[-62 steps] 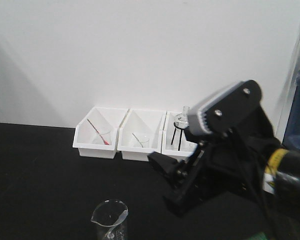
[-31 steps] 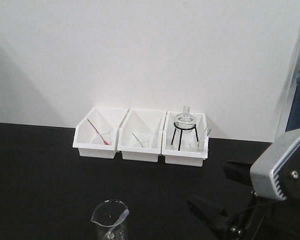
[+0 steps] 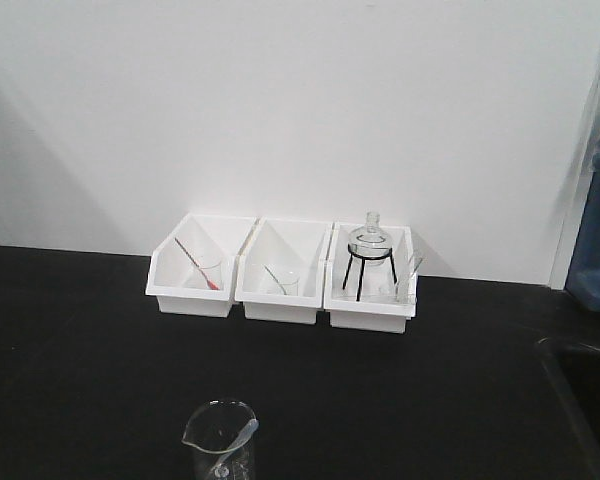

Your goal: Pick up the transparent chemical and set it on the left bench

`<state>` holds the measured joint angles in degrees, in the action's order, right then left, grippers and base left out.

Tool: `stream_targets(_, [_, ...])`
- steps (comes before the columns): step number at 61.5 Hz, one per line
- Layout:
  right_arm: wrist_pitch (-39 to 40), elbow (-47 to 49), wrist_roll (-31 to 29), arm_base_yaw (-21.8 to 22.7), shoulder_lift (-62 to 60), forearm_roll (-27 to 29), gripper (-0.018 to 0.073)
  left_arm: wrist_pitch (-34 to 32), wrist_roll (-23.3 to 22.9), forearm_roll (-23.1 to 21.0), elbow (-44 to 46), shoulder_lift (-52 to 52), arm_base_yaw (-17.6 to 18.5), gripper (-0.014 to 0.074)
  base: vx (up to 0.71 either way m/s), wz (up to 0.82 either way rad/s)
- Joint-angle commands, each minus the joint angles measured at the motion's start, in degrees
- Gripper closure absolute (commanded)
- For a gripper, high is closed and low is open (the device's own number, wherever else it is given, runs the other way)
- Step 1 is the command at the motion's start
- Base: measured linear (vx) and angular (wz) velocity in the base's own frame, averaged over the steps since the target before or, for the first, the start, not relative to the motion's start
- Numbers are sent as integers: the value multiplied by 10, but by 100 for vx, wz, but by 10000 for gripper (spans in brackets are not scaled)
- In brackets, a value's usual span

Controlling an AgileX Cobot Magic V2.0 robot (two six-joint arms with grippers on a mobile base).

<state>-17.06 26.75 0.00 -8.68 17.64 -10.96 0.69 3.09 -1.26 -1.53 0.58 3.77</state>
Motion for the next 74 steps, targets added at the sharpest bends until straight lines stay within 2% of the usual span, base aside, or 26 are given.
stream_targets(1, [41,-63,0,38,-66,40,573,-45,-4,0,-9,11,1,600,0,0])
stream_targets(6, [41,-131,0,49,-119,60,569,-45,-4,0,-9,11,1,600,0,0])
stream_targets(13, [43,-229,0,62,-193,52,567,-45,-4,0,-9,11,1,600,0,0])
stream_targets(19, [98,-295,0,87,-190,52,566,-45,-4,0,-9,11,1,600,0,0])
stream_targets(21, [70,-288,3,95,-191,65,566,-45,-4,0,-9,11,1,600,0,1])
stream_targets(28, [105,-289,3,99,-190,98,566,-45,-4,0,-9,11,1,600,0,0])
stream_targets(74, [113,-289,3,101,-189,100,566,-45,-4,0,-9,11,1,600,0,0])
